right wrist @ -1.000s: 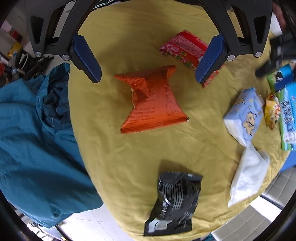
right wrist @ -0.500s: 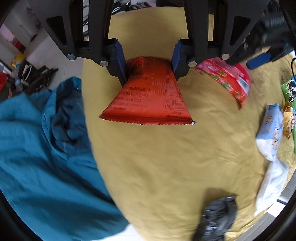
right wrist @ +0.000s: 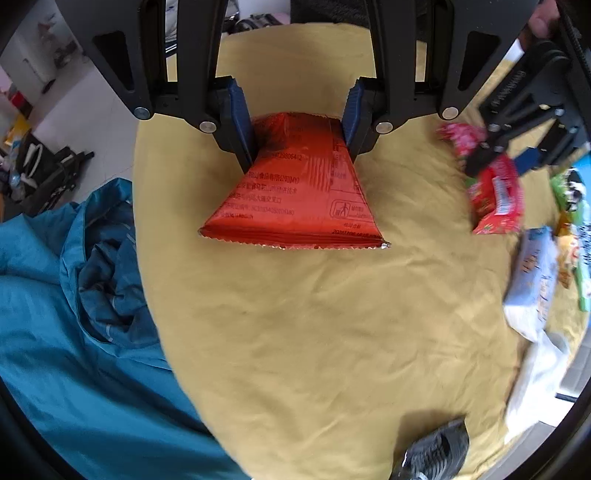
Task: Organize soft objects
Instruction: 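Grasp the red wrapper with the left gripper while the right holds the orange packet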
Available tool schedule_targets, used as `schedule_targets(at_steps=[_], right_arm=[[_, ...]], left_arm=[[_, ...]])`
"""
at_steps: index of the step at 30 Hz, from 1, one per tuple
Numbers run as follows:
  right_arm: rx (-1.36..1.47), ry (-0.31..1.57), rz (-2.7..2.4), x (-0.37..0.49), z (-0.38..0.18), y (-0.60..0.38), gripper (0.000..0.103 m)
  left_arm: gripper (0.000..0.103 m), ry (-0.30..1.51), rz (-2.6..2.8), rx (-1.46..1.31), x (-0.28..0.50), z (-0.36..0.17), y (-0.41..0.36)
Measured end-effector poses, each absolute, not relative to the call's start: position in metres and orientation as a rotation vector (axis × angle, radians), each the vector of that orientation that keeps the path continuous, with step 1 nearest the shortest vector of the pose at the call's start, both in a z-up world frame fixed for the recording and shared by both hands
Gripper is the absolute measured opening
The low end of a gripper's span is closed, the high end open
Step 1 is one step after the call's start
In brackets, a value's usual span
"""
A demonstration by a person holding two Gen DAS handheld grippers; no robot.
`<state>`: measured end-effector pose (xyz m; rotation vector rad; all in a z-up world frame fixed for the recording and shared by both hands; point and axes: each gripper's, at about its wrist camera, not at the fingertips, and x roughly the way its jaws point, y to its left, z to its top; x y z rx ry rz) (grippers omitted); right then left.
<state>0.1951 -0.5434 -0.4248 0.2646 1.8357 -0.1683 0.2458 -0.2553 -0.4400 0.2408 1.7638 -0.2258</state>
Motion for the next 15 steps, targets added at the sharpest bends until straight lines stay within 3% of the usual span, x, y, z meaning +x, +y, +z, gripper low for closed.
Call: schedule_targets(at_steps=[7, 15], right_arm=[[0.254, 1.843, -0.206, 0.19, -0.441, -0.543, 0.048], [0.217, 1.803, -0.187, 0.19, -0.429, -0.527, 0.044]], left_arm=[[0.045, 1.78, -0.201, 0.237, 0.25, -0.461, -0.243], [0.042, 1.726, -0.2, 0.202, 0.237, -0.445, -0.273]])
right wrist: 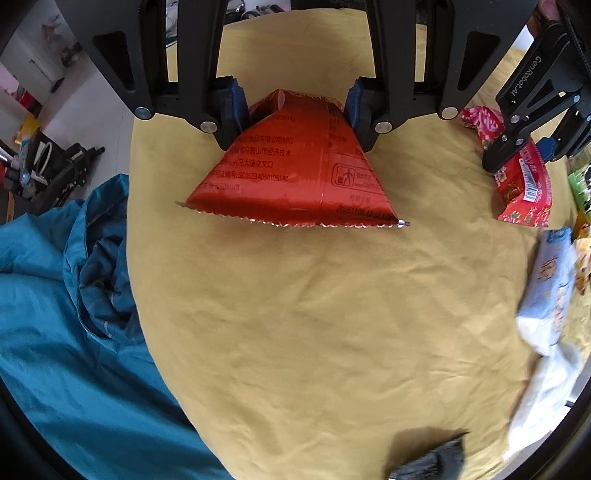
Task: Organize soft objects
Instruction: 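Grasp the red wrapper with the left gripper while the right holds the orange packet, then carry both packets into the cardboard box and open both grippers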
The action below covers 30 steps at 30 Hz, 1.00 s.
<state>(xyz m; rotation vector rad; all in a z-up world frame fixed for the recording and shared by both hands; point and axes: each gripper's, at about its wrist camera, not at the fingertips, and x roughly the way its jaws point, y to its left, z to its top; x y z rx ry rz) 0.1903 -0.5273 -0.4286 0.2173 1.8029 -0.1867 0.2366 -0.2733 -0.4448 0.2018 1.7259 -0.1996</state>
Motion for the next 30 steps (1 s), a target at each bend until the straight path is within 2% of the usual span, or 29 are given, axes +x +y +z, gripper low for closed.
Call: schedule_targets(at_steps=[6, 14, 23, 30], right_arm=[[0.224, 1.742, -0.104, 0.196, -0.395, -0.499, 0.043], [0.177, 1.631, 0.029, 0.214, -0.331, -0.437, 0.043], [0.148, 1.511, 0.149, 0.237, -0.263, -0.341, 0.042], [0.138, 1.469, 0.229, 0.252, -0.233, -0.253, 0.042]], left_arm=[[0.041, 1.644, -0.198, 0.189, 0.232, -0.405, -0.261], [0.041, 1.504, -0.185, 0.077, 0.235, -0.322, -0.218], [0.041, 1.376, -0.14, -0.017, 0.24, -0.237, -0.113], [0.041, 1.325, -0.095, -0.071, 0.256, -0.229, -0.034]])
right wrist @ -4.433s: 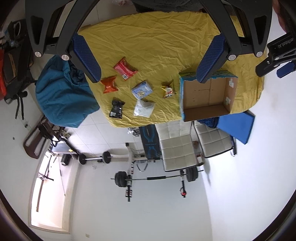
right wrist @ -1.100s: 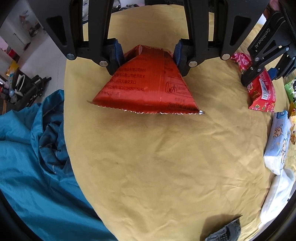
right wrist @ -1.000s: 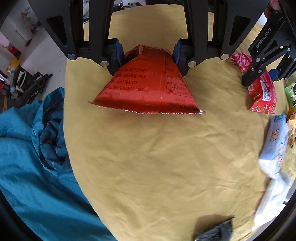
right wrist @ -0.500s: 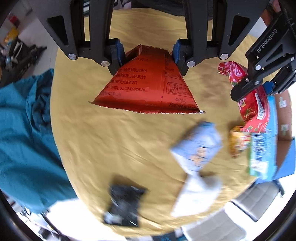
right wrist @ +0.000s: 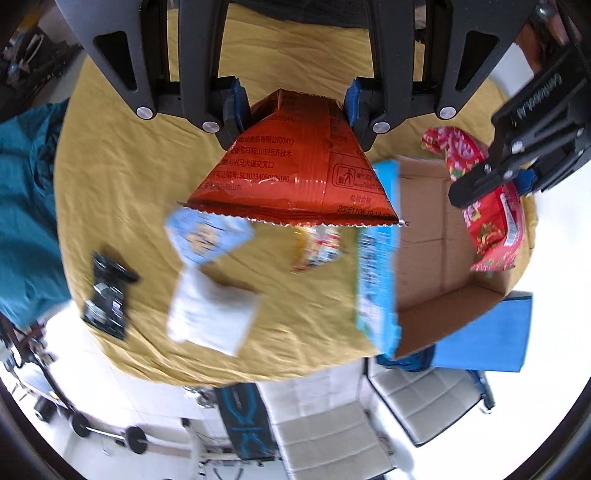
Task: Organize soft objects
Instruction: 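Carry both packets into the cardboard box and open both grippers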
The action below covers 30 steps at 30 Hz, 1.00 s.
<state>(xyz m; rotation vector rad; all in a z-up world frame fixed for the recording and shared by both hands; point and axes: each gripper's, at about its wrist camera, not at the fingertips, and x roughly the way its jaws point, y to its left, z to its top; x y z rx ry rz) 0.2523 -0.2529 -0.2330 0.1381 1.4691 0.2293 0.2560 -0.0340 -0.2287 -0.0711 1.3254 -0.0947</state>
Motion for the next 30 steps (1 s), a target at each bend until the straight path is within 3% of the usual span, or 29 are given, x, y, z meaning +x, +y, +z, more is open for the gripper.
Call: schedule_targets(at_steps=[9, 16, 30], right_arm=[[0.12, 1.52, 0.31, 0.297, -0.252, -0.15, 0.042], [0.094, 1.592, 0.339, 0.348, -0.291, -0.074, 0.042], [-0.035, 1.785, 0.259, 0.371, -0.39, -0.022, 0.042]], left_arm=[[0.041, 1.367, -0.051, -0.139, 0.302, -0.251, 0.063], [0.041, 1.475, -0.016, -0.206, 0.347, -0.305, 0.131], [0.041, 1.658, -0.102, -0.302, 0.387, -0.392, 0.17]])
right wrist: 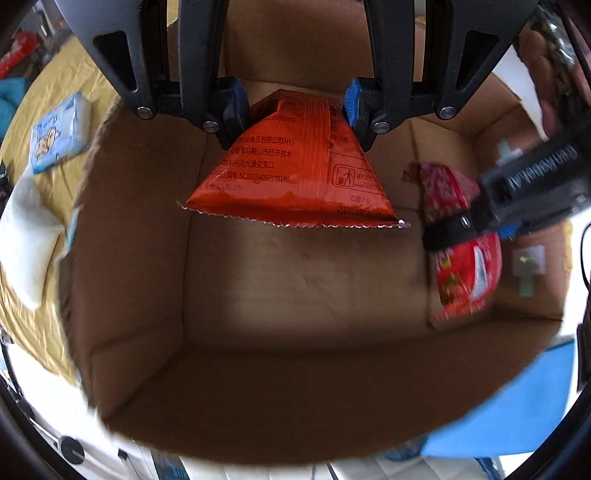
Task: Organize soft objects
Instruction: 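Carry both packets into the cardboard box and open both grippers, then lift both grippers out of the box toward the remaining packets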
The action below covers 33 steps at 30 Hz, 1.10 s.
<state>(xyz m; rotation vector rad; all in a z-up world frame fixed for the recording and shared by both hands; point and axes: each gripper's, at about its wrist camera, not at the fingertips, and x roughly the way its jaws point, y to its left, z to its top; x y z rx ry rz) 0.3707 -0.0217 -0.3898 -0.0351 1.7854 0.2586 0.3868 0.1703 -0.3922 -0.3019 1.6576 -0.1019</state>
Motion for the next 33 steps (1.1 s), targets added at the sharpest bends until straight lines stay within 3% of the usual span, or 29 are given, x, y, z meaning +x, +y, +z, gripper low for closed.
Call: schedule_targets(at_steps=[11, 18, 27, 30, 31, 33], right_arm=[[-0.12, 1.868, 0.215, 0.331, -0.417, -0.016, 0.043], [-0.133, 1.895, 0.191, 0.33, -0.434, -0.01, 0.044], [-0.09, 1.858, 0.212, 0.318, -0.412, -0.005, 0.063], [-0.103, 1.814, 0.21, 0.314, -0.395, 0.0, 0.078], [-0.115, 1.798, 0.207, 0.316, -0.384, -0.009, 0.088], [-0.135, 1.753, 0.199, 0.312, -0.37, -0.009, 0.091]], left_arm=[[0.042, 1.725, -0.173, -0.28, 0.402, -0.42, 0.155], [0.048, 1.755, -0.2, -0.277, 0.409, -0.428, 0.152], [0.051, 1.78, -0.17, -0.26, 0.4, -0.41, 0.157], [0.059, 1.749, -0.159, -0.223, 0.392, -0.393, 0.159], [0.059, 1.735, -0.153, -0.21, 0.389, -0.387, 0.16], [0.059, 1.7, -0.136, -0.215, 0.382, -0.373, 0.166]])
